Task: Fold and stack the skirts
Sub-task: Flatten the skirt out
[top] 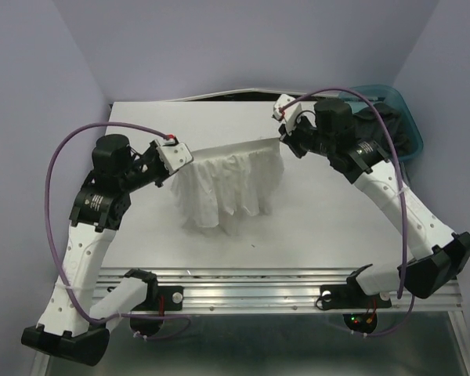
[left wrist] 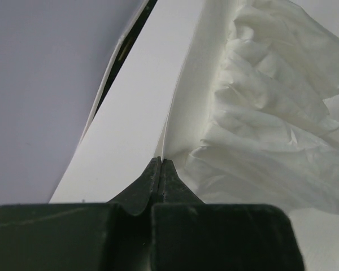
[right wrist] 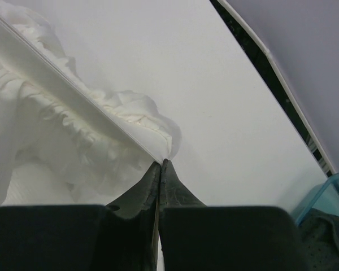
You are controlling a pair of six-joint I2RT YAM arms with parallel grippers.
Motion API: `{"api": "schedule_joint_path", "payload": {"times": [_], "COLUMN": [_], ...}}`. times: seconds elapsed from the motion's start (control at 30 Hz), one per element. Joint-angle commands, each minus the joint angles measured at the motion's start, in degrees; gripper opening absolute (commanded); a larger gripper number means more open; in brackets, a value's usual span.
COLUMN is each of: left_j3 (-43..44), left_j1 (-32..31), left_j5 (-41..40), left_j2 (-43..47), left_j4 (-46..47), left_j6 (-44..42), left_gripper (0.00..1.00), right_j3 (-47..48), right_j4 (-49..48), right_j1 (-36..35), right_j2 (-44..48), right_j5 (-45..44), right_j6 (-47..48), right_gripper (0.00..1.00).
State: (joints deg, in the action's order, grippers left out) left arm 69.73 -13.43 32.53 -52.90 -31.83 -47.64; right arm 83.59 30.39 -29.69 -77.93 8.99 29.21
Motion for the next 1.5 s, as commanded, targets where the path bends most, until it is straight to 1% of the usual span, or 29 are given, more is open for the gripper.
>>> {"api": "schedule_joint_path", "payload": {"times": [0.0, 0.1, 0.13, 0.23, 0.3, 0.37, 0.43, 0.53, 0.6, 0.67, 0.7, 0.77, 0.8, 0.83, 0.87, 0.9, 0.93, 0.97, 1.0, 1.03, 1.07, 1.13, 1.17, 1.2, 1.23, 1.3, 1.37, 1.4, 1.47], "left_j3": [1.10, 3.03, 3.04, 4.35, 6.45, 8.39, 11.37, 11.13, 8.93, 4.46, 1.40, -1.43, -3.44, -3.99, -4.43, -4.78, -4.78, -4.70, -4.43, -4.26, -3.73, -0.50, 1.35, 3.46, 8.44, 12.51, 11.31, 7.04, 2.10], "left_j1": [0.60, 0.60, 0.60, 0.60, 0.60, 0.60, 0.60, 0.51, 0.16, -0.01, -0.02, -0.02, -0.02, -0.10, -0.10, -0.10, -0.10, -0.10, -0.19, -0.10, -0.19, -0.10, -0.10, -0.10, -0.10, -0.10, -0.10, -0.10, -0.19], "left_j5": [-6.24, -8.61, -9.93, -19.06, -24.42, -25.41, -23.84, -20.68, -20.49, -20.23, -19.01, -17.25, -14.72, -13.04, -11.11, -7.26, -5.48, -3.55, -0.75, 0.15, 1.03, 3.14, 3.67, 5.85, 7.27, 9.82, 9.75, 6.00, 0.63], "left_j2": [1.14, 0.44, 0.26, -1.84, -4.91, -7.11, -9.84, -9.85, -7.49, -5.12, -2.06, 1.30, 4.53, 6.04, 7.28, 9.55, 10.53, 11.32, 12.99, 13.79, 14.49, 16.25, 16.60, 16.26, 15.65, 13.80, 11.43, 9.85, 8.00], "left_j4": [6.25, 10.12, 13.26, 18.11, 21.28, 22.60, 22.26, 21.82, 21.82, 21.29, 21.03, 19.45, 18.31, 16.56, 11.41, 8.31, 4.71, -2.72, -6.01, -8.92, -13.38, -16.93, -17.81, -18.78, -20.88, -22.21, -20.83, -19.33, -12.84], "left_j6": [5.53, 8.87, 10.97, 14.76, 16.08, 16.26, 16.00, 14.07, 11.52, 9.85, 8.10, 6.42, 4.94, 3.62, 2.04, 0.37, -1.39, -5.15, -6.66, -7.38, -8.17, -7.48, -5.21, -3.97, -2.56, 0.86, 5.00, 7.53, 11.32], "left_gripper": [0.00, 0.00, 0.00, 0.00, 0.00, 0.00, 0.00, 0.00, 0.00, 0.00, 0.00, 0.00, 0.00, 0.00, 0.00, 0.00, 0.00, 0.00, 0.00, 0.00, 0.00, 0.00, 0.00, 0.00, 0.00, 0.00, 0.00, 0.00, 0.00], "right_j3": [7.70, 12.36, 13.52, 17.64, 18.88, 20.64, 22.13, 22.94, 17.51, 12.94, 8.30, 4.40, 2.47, 1.93, 1.49, 1.14, 0.79, -0.09, -0.36, -0.53, 0.25, 2.44, 6.72, 9.46, 12.01, 15.97, 13.54, 7.78, 0.56], "right_j4": [2.13, 0.03, -1.37, -4.97, -7.79, -12.36, -12.73, -8.96, -9.12, -8.86, -8.34, -5.79, -1.61, 0.87, 3.94, 10.76, 13.96, 17.73, 20.82, 25.98, 28.30, 32.25, 33.67, 35.07, 37.17, 38.25, 37.12, 35.72, 28.17], "right_j1": [1.66, 1.66, 1.66, 1.66, 1.66, 1.66, 1.66, 1.66, 1.66, 1.66, 1.66, 1.66, 1.66, 1.66, 1.66, 1.66, 1.66, 1.66, 1.66, 1.66, 1.66, 1.66, 1.66, 1.66, 1.66, 1.66, 1.66, 1.66, 1.66], "right_j2": [0.07, -1.43, -1.87, -3.63, -5.38, -7.57, -8.99, -9.70, -6.81, -3.74, -0.07, 3.56, 6.19, 7.43, 8.57, 9.63, 10.77, 12.70, 13.59, 14.47, 16.13, 17.72, 18.51, 18.34, 18.08, 16.85, 16.06, 15.88, 15.53], "right_j5": [-2.84, -3.72, -4.24, -8.54, -14.60, -19.60, -20.16, -18.40, -18.49, -16.75, -15.60, -12.09, -10.77, -9.62, -5.08, -2.95, -1.02, 2.40, 3.74, 5.06, 6.37, 10.33, 12.95, 14.02, 14.73, 15.09, 13.61, 12.90, 10.97], "right_j6": [-2.14, -4.07, -4.86, -5.57, -5.13, -3.73, -2.59, -1.71, -0.57, 1.54, 2.33, 4.01, 4.97, 5.59, 6.81, 7.78, 8.57, 10.23, 10.34, 10.25, 9.73, 7.10, 6.30, 5.43, 3.42, 2.96, 2.78, 2.95, 3.04], "right_gripper": [0.01, 0.01, 0.01, 0.01, 0.01, 0.01, 0.01, 0.01, 0.01, 0.01, 0.01, 0.01, 0.01, 0.01, 0.01, 0.01, 0.01, 0.01, 0.01, 0.01, 0.01, 0.01, 0.01, 0.01, 0.01, 0.01, 0.01, 0.01, 0.01]}}
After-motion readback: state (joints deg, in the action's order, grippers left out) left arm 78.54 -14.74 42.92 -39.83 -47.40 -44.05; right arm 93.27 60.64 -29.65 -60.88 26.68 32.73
